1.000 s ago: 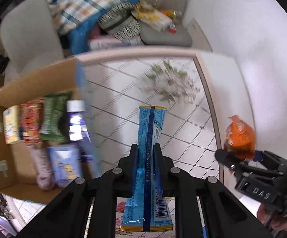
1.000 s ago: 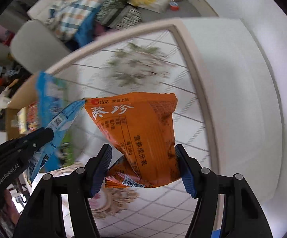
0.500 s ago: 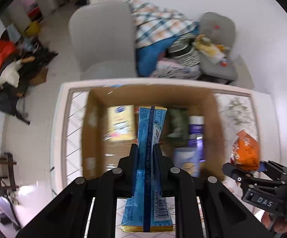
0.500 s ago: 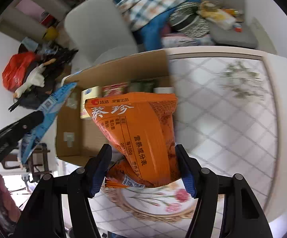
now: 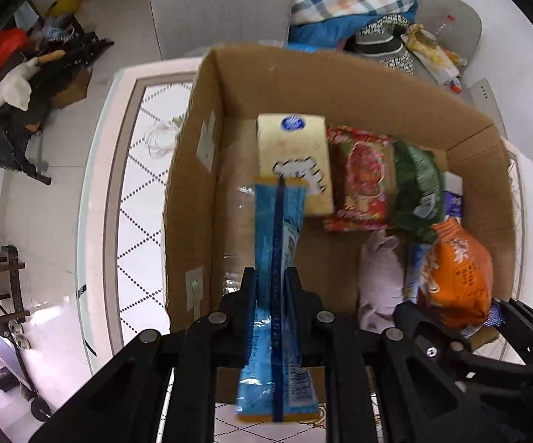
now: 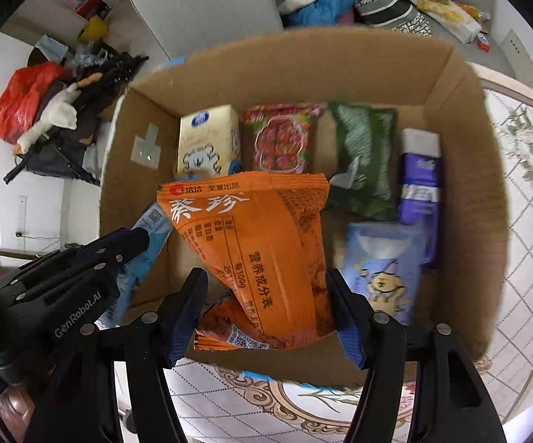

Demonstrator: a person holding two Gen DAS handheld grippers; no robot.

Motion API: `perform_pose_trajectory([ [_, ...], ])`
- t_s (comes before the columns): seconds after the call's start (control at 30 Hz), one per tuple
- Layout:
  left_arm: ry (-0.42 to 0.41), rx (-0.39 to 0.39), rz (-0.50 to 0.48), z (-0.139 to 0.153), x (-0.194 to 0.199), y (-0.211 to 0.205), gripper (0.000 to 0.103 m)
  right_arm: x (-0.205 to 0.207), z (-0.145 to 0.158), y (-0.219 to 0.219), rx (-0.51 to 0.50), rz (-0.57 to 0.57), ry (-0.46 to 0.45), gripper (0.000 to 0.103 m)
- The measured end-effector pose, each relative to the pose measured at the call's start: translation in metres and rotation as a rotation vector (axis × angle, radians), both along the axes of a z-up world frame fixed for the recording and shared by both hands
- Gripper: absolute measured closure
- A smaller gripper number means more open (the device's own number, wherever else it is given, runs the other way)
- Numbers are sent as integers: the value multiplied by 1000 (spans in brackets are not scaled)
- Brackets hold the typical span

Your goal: Organize soft objects

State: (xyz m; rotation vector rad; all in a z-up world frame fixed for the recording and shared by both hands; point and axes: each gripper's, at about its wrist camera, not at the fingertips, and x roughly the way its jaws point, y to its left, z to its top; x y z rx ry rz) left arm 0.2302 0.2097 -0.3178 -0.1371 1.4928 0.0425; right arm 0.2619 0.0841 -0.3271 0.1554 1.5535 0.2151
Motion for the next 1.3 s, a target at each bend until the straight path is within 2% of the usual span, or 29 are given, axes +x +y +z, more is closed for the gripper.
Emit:
perform_pose_trajectory([
  [0.27,6,-5,1,-8,-2,5,87,-6,-39,17,0,30,49,35],
  [0.43,25,-26,28,-10,-2,8,75,-8,-45,22,26,51,52,35],
  [0.57,32,-44,41,-10,-2,9,66,-8,-39,21,7,54,42,34],
  [0.67,2,-43,48,-2,-4,9,42,-8,-31,17,-16,53,26,31],
  [0.73,-14,-36,48,4,-6,8,14,-10,-26,12,-34,48,16,30],
  [0.83,-35,-26,37,13,-9,5,8,-11,-19,6,-76,42,-6,26],
  [0.9,-43,-21,27,17,-12,2,4,-15,-15,0,-108,37,-26,12],
  [1.0,-71,-10,21,27,-20,-7,4,-20,-8,-16,-146,13,-54,4],
  [1.3,-151,24,-19,53,-29,-37,1,-36,22,-62,-215,-46,-110,0],
])
